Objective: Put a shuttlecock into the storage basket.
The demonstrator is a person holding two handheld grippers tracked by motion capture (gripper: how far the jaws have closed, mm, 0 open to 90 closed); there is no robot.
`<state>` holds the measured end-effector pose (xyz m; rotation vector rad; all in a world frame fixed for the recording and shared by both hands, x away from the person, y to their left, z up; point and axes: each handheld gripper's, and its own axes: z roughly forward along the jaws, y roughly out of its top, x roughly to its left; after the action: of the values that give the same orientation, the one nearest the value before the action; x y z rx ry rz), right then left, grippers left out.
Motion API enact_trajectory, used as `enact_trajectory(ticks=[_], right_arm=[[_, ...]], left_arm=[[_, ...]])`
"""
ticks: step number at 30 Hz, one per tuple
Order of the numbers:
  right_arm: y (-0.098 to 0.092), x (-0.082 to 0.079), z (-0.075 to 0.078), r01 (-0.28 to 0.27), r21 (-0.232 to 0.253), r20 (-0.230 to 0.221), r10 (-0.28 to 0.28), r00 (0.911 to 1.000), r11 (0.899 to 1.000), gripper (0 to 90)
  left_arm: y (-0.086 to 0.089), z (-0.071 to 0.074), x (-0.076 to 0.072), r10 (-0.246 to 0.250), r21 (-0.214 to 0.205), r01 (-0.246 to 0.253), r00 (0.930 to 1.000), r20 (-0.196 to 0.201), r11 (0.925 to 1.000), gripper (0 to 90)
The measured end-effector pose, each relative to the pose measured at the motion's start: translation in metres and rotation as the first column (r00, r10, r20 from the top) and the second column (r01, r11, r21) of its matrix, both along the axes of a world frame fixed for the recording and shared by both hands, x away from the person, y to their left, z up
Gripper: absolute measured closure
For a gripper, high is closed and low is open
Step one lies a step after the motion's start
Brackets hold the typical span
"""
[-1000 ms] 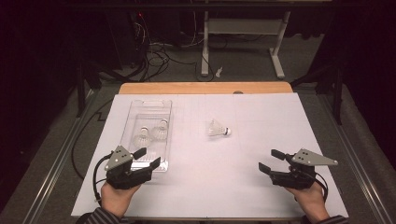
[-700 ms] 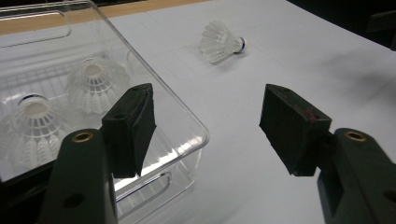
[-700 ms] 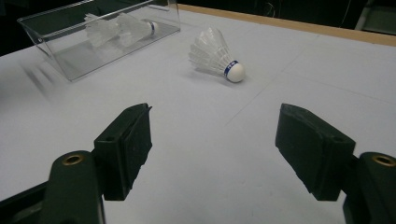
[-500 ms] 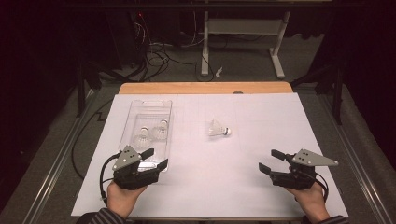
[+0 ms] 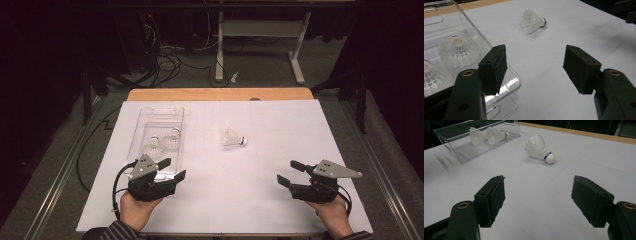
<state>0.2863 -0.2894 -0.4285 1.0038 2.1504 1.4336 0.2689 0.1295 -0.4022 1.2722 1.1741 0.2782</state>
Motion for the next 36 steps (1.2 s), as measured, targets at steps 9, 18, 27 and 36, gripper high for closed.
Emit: enact_trajectory(ticks=[9,18,27,36], right_arm=[[0.000,0.000,0.000,-0.002,0.000,0.001,0.002,1.0000,1.000,27.7],[0.000,0.000,0.000,-0.002,0.001,0.001,0.002,1.0000,1.000,27.7],[0.000,0.000,0.000,-0.003,0.000,0.001,0.003,1.0000,1.000,27.7],[0.000,0.000,0.000,-0.004,0.001,0.002,0.004,1.0000,1.000,27.7]], left_arm=[[-0.010,0.000,0.002,-0.025,0.007,0.025,0.9997,-0.004,0.9997,36.5],[-0.017,-0.003,0.005,-0.042,0.010,0.042,0.9990,-0.016,0.9991,36.6],[-0.023,-0.002,0.007,-0.052,0.010,0.053,0.9985,-0.013,0.9986,36.7],[-0.030,-0.002,0.009,-0.067,0.012,0.067,0.9977,-0.008,0.9977,36.9]])
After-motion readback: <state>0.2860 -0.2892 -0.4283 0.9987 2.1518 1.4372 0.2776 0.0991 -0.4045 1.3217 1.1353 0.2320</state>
